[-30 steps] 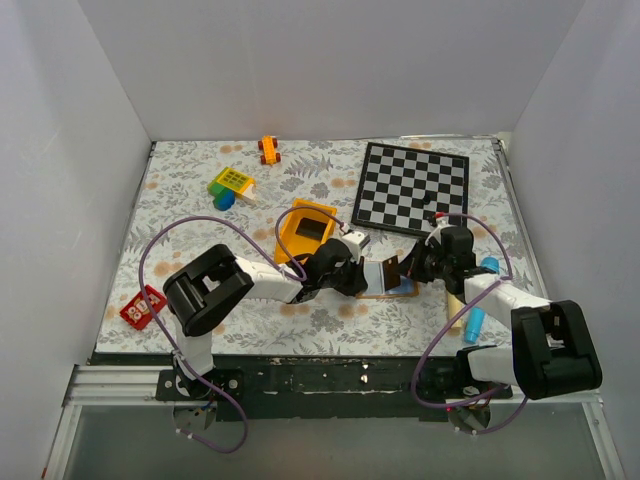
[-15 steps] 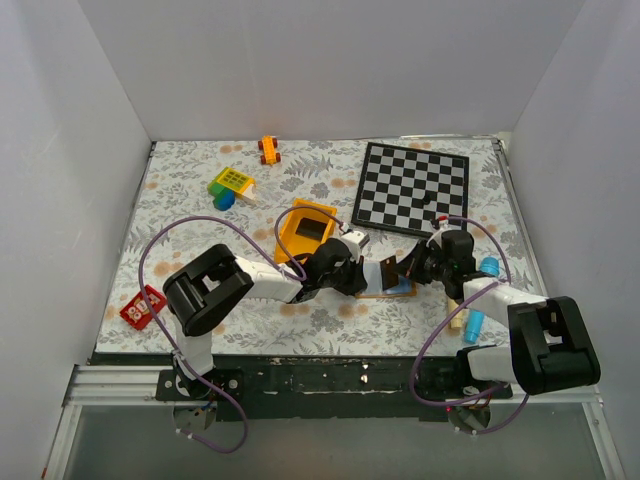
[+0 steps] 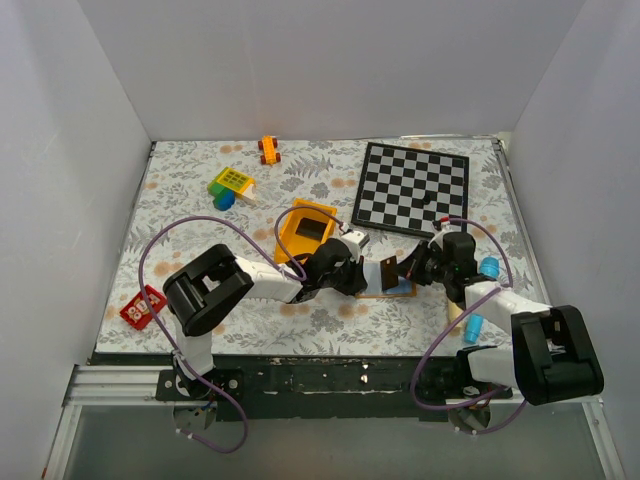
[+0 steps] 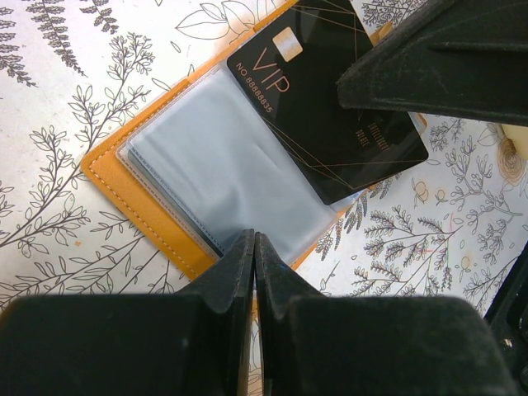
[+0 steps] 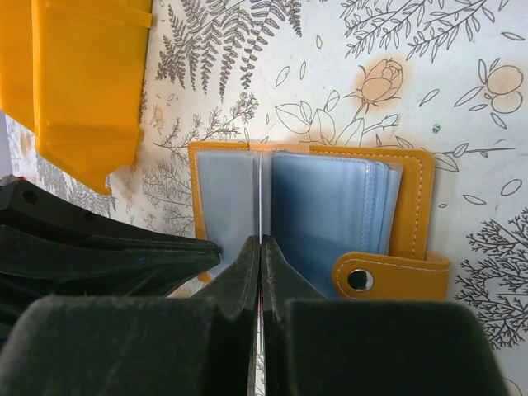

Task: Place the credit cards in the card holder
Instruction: Insert the credit card into the card slot.

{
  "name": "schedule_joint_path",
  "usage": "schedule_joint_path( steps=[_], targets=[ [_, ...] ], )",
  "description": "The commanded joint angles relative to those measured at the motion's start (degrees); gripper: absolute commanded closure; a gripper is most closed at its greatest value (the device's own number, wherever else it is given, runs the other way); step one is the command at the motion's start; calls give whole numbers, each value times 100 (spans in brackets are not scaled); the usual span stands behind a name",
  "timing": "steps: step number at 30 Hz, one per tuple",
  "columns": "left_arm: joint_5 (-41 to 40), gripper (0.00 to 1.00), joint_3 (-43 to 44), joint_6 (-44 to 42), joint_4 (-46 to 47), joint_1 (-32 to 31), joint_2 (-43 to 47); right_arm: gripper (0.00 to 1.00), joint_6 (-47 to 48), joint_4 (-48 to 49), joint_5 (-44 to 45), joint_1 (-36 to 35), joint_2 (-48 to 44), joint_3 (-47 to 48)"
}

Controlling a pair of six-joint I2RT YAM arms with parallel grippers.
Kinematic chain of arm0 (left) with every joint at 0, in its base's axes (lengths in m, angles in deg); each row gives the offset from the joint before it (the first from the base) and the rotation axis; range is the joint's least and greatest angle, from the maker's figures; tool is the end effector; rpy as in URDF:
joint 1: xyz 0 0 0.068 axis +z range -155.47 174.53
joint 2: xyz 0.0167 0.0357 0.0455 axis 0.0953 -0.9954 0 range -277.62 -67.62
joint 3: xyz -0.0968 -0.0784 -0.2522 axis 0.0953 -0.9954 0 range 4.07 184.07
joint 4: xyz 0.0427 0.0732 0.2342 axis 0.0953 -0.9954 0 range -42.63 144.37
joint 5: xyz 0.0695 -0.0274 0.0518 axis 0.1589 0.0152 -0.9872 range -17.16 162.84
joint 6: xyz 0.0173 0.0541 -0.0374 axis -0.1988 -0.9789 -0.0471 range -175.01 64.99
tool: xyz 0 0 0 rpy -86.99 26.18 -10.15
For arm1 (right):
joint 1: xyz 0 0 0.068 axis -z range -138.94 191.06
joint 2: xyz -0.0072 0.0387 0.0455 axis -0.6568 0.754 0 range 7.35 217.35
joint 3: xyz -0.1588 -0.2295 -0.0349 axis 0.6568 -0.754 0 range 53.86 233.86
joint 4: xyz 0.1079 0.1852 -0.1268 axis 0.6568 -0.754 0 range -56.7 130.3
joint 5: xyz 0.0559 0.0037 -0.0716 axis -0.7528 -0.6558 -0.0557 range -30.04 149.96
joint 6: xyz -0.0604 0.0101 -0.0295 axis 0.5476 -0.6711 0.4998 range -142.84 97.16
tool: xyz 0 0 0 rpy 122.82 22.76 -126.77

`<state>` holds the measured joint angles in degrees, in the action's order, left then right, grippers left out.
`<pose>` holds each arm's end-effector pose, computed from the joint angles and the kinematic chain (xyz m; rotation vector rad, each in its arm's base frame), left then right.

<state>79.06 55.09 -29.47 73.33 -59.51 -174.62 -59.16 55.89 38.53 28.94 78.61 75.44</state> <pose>0.2193 -0.3123 0.1386 0.6427 2.2707 -0.8509 0.2220 0.0681 0.1640 0.2500 2.2426 0.8763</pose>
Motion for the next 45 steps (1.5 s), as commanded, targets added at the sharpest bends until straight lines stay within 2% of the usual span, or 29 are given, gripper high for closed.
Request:
schedule_joint_path(
  steps=[1,33,45],
  targets=[
    [-200,100,-163,-75,-314,-19,21,99,-86,49,-80,-27,-157,-93],
    [-305,100,-181,-84,-410,-19,30,99,-657,1367,-450,-27,608,-462],
    [-771,100,-137,-111,-806,25,460,99,-368,718,-125,-27,398,-418]
  ],
)
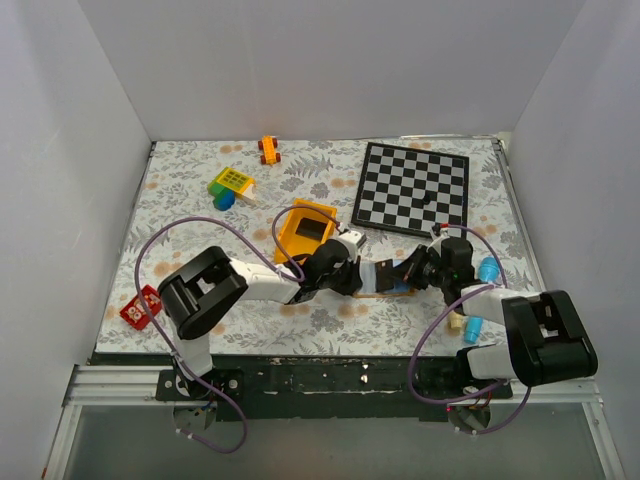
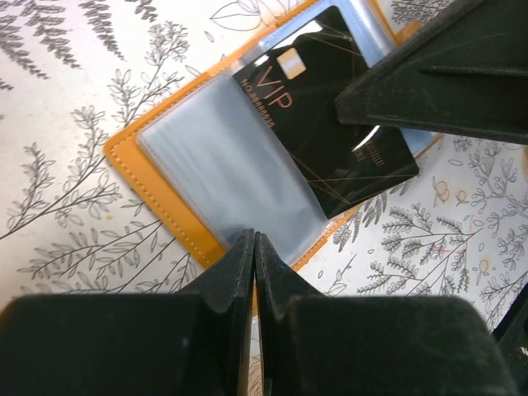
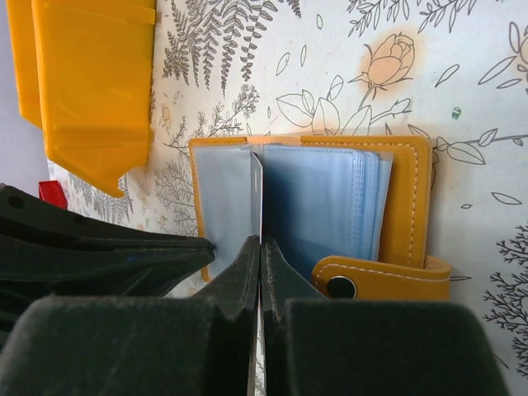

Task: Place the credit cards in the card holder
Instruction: Insert the credit card into the card slot.

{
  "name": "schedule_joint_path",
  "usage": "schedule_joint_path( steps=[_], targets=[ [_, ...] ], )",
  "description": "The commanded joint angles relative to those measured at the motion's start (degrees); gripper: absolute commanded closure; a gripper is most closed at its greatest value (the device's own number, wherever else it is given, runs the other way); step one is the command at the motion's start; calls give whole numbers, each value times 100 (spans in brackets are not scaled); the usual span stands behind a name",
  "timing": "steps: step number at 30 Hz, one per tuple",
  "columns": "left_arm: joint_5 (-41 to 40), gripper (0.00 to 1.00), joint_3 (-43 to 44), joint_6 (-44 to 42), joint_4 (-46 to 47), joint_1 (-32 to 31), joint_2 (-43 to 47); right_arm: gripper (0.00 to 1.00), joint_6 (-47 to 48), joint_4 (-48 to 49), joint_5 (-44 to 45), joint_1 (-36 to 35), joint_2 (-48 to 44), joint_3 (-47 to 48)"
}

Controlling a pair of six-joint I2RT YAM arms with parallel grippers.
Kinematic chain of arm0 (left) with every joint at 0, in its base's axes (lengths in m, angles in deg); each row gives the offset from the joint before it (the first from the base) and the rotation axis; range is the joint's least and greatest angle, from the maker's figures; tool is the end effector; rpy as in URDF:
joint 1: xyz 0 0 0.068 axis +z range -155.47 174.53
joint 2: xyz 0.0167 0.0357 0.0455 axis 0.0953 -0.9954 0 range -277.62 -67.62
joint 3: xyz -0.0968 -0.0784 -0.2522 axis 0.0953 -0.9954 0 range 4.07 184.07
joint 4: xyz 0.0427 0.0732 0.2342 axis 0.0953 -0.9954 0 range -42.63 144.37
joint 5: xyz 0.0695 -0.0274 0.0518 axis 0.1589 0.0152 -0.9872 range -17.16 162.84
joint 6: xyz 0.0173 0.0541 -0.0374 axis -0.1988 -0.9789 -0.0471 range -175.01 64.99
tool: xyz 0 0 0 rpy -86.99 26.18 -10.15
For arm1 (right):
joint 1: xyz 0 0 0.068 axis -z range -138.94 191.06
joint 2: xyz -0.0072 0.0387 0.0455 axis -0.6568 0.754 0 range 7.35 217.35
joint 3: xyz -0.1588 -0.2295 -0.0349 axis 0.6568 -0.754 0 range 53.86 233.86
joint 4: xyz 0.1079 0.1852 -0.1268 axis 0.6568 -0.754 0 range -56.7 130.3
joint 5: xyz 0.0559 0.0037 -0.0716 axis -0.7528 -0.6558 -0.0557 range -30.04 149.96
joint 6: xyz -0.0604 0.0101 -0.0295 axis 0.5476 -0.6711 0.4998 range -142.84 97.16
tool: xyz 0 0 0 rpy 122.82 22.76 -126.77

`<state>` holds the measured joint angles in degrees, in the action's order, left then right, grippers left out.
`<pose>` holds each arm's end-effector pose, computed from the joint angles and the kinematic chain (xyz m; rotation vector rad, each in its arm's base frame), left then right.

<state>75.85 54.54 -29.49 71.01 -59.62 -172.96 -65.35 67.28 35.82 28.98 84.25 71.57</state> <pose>0.2177 -0.3061 0.1420 0.6137 2.2828 -0.7825 0.2233 0.0707 0.1449 0.3315 2.2237 0.9895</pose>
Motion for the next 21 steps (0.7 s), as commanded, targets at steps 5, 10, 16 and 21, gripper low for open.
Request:
schedule_joint_path(
  steps=[5,10,16,21],
  targets=[
    [-555,100,-135,-82,-653,124,444,99,444,-747,296,-32,-369,56],
    [-599,100,-214,-73,-680,212,471,99,453,-686,235,-32,-264,57],
    [-600,100,-232,-56,-645,265,374,99,383,-405,59,-32,-132,-22],
    [-503,100,-179,-29,-592,265,216,99,304,-71,-143,-32,-18,-75]
  ],
)
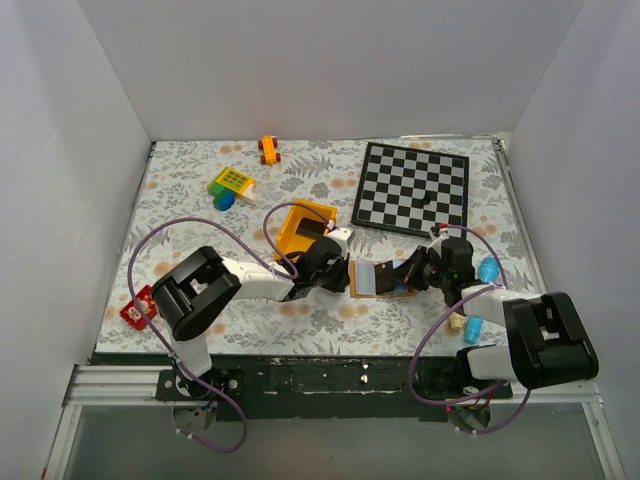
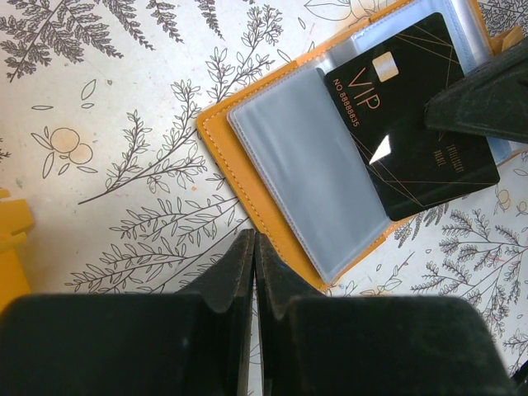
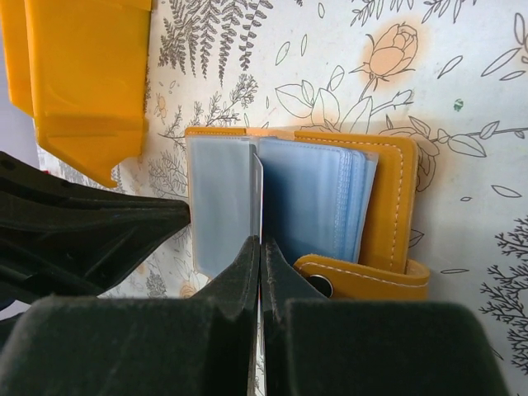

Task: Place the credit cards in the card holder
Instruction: Insert the credit card into the card slot.

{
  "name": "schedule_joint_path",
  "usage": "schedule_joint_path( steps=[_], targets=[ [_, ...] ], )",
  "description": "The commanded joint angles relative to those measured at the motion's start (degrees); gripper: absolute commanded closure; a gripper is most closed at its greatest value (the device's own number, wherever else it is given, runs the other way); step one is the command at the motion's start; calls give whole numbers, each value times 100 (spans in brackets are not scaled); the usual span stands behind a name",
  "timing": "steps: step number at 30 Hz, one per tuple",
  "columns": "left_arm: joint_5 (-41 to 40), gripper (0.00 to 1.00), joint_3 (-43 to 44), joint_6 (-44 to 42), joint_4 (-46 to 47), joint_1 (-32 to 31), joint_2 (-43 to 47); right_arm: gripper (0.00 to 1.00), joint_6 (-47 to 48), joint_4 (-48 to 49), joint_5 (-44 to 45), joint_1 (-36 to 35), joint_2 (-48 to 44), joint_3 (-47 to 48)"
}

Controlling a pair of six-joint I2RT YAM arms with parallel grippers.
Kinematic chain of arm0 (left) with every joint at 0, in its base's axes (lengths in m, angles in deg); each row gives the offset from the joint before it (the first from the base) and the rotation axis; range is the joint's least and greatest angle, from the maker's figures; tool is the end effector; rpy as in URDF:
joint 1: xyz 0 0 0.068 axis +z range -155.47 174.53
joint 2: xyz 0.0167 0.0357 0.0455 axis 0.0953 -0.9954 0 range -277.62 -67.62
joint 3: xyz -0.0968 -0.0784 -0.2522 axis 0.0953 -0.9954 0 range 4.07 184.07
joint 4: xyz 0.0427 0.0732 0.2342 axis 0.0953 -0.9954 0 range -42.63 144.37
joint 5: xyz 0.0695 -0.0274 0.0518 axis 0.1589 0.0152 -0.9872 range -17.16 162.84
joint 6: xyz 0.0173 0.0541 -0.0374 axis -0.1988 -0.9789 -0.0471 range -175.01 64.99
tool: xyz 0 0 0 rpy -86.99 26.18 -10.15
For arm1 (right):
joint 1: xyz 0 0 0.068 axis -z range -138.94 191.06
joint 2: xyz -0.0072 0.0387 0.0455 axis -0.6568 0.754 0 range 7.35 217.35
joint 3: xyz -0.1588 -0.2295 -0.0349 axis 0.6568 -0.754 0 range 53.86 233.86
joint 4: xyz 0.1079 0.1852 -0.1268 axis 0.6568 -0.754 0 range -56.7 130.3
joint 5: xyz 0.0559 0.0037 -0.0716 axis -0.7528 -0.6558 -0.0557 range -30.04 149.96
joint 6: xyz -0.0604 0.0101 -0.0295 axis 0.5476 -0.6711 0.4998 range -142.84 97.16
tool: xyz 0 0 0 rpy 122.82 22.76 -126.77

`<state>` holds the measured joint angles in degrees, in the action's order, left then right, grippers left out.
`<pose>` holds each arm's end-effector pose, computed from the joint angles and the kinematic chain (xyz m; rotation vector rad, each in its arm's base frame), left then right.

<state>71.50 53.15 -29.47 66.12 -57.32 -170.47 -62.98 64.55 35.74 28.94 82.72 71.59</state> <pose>0.2244 -0.2836 0.1419 0.5333 2.3362 -0.6449 0.2193 0.0701 0.1457 0.2917 2.2422 0.9655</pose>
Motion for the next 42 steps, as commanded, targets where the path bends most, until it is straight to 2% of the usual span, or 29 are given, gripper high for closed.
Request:
schedule_joint_path(
  steps=[1,12,17,19,21,25,36,42],
  targets=[
    [-50,100,-30,-32,-94,26,-42,99,68,238,-170,-27,153,-77],
    [-226,99,-39,-40,-252,26,265,99,41,405,-258,-27,232,-104],
    [-235,77,22,-119,-261,26,502,99,33,396,-249,-27,241,-112],
    [-261,74,93,-154,-296,35,529,99,33,387,-249,-27,232,-104],
    [-244,74,172,-198,-322,35,459,99,41,396,-249,-27,241,-113],
    [-191,85,251,-234,-287,35,327,99,41,379,-249,-27,232,-113],
    [-50,85,286,-190,-164,35,107,99,50,361,-240,-27,259,-86],
    [81,79,365,-120,-94,35,-60,99,50,344,-240,-27,250,-95]
  ],
)
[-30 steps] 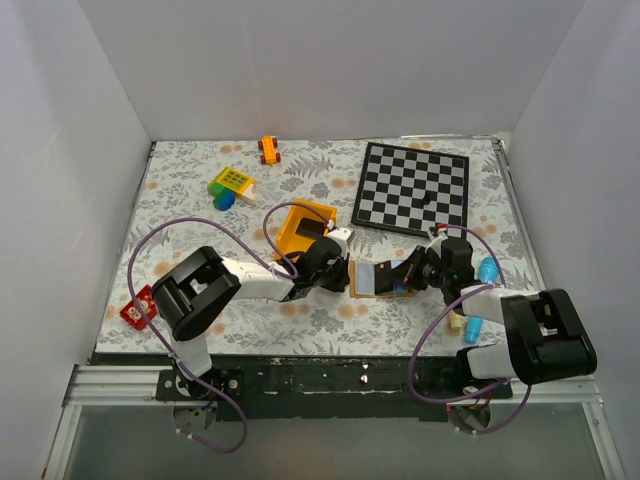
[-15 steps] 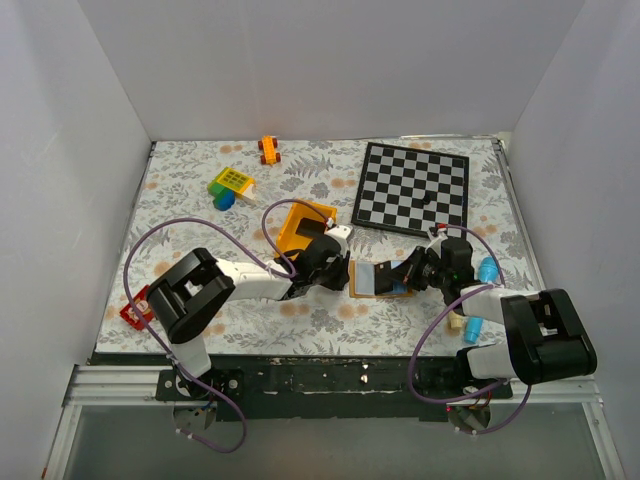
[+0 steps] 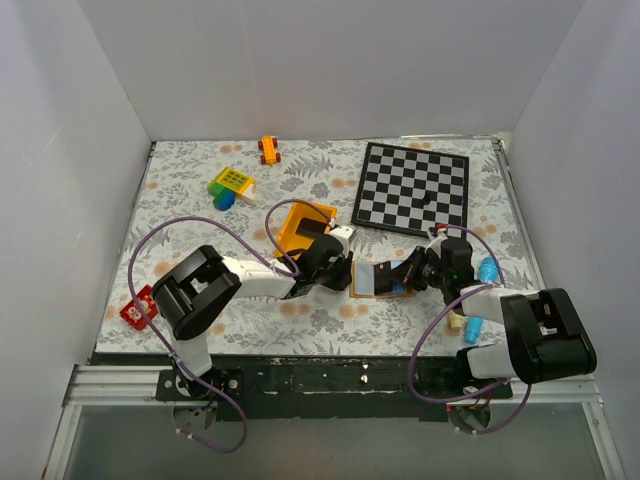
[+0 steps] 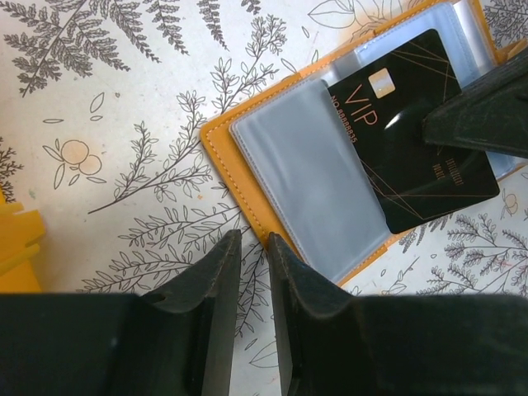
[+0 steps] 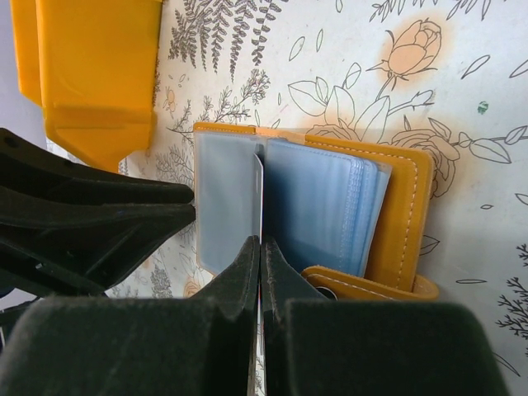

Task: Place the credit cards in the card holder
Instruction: Insert the credit card into the card slot.

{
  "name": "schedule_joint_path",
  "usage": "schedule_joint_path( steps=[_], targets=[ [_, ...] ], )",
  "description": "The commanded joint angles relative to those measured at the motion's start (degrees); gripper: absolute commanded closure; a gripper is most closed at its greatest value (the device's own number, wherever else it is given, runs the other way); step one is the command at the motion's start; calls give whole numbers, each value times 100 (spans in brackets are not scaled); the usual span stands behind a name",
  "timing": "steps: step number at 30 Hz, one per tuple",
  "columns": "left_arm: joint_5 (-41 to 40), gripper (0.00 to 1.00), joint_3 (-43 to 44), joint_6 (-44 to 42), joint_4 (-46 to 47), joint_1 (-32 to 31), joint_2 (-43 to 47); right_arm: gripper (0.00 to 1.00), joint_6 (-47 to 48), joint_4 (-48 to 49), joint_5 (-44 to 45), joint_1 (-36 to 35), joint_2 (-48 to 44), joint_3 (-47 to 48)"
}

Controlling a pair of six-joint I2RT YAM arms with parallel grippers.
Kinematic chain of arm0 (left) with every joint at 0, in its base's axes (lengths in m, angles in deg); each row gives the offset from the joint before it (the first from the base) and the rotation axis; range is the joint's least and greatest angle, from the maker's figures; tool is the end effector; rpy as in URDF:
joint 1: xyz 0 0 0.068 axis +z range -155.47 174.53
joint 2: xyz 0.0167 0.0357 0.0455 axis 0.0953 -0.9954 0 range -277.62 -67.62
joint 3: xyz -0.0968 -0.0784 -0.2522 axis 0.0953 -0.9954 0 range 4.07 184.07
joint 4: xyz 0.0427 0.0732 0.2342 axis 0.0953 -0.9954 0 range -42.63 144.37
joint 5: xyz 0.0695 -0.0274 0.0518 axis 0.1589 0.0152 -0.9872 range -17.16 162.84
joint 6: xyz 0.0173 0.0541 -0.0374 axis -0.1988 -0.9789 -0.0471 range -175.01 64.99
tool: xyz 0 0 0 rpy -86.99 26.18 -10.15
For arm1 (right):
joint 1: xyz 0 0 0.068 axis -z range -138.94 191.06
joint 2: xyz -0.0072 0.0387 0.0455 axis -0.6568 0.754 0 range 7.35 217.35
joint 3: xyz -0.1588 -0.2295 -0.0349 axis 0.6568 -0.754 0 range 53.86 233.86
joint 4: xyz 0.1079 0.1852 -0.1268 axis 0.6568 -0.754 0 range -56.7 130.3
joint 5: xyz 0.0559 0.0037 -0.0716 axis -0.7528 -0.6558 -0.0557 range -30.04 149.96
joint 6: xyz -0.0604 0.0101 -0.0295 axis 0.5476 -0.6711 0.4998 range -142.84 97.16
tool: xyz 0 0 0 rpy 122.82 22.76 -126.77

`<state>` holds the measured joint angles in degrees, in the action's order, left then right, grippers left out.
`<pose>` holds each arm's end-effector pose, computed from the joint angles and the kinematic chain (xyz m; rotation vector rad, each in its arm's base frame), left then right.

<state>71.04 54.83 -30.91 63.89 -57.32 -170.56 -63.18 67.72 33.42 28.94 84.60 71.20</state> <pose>0.2269 -0.2861 0.1459 0.5597 2.3344 -0.6178 0.2212 0.0725 0.1432 0.2636 2.2336 1.0129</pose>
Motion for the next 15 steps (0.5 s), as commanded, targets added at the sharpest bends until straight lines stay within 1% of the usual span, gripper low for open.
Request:
schedule_joint_path(
  steps=[1,8,10,12,15],
  targets=[
    [136,79,206,42,129,35,-86,99,70,27,-9,-27,53,-47],
    [180,78,241,60,120,35,-192,99,105,-61,27,-27,-35,-56],
    [180,81,241,60,129,35,-201,99,114,-79,35,-27,-44,-64],
    [180,88,241,51,129,35,-218,99,131,-79,27,-27,-35,-56],
    [172,93,232,43,120,26,-236,99,140,-70,27,-27,-9,-64]
  ],
)
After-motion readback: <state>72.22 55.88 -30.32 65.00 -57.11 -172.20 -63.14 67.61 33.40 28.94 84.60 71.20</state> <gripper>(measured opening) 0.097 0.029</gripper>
